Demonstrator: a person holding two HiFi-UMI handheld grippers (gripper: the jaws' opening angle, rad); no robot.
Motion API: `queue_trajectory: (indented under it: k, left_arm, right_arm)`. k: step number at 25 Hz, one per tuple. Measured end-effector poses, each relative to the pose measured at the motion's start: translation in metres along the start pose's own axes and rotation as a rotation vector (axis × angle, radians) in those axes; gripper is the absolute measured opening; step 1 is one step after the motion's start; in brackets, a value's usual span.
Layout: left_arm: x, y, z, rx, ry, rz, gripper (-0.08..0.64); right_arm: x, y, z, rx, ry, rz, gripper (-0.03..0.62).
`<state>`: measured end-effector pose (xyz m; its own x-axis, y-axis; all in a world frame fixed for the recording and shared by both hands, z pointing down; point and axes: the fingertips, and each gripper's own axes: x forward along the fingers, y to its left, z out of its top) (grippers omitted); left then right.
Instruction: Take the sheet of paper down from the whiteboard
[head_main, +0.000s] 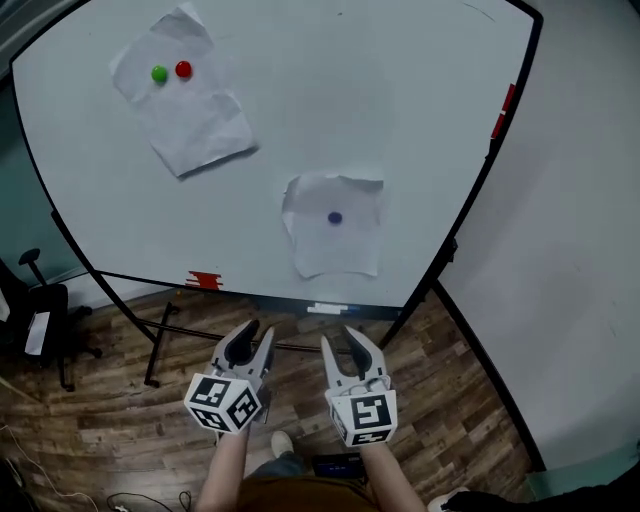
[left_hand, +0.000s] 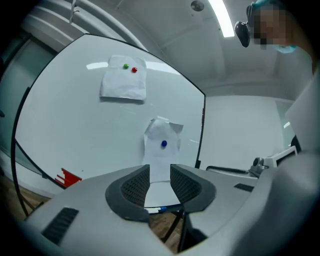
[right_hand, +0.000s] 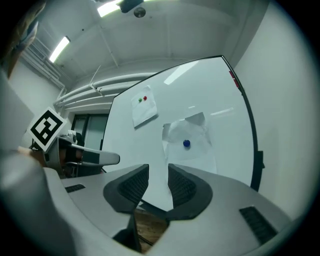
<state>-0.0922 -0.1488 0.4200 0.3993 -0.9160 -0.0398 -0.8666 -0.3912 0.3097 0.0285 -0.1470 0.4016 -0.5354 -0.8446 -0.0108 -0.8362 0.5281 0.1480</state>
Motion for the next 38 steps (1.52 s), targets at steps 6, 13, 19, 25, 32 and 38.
queue_trajectory:
  k: [6,13,19,25,32,38]
  left_arm:
    - [0.074,0.06,0.022,-0.02,-0.017,-0.038,0.133]
    - [0.134,0.073,0.027,-0.034,-0.002,-0.126,0.133]
    - [0.163,0.073,0.024,-0.049,0.006,-0.178,0.133]
    - [0.184,0.068,0.033,-0.049,-0.014,-0.214,0.133]
    - [0.193,0.063,0.034,-0.058,-0.016,-0.246,0.133]
    - [0.2,0.059,0.04,-0.056,-0.007,-0.28,0.132]
  right_arm:
    - [0.094,-0.031,0.008,0.008,-0.013,-0.036,0.132]
    - [0.138,-0.062,0.013,0.006,-0.016,-0.113,0.132]
    - [0.157,-0.076,0.017,-0.024,-0.025,-0.145,0.132]
    - [0.177,-0.084,0.017,-0.067,-0.028,-0.159,0.132]
    - [0.181,-0.095,0.029,-0.119,-0.09,-0.202,0.132]
    - [0.195,-0.102,0.038,-0.198,-0.104,-0.232,0.132]
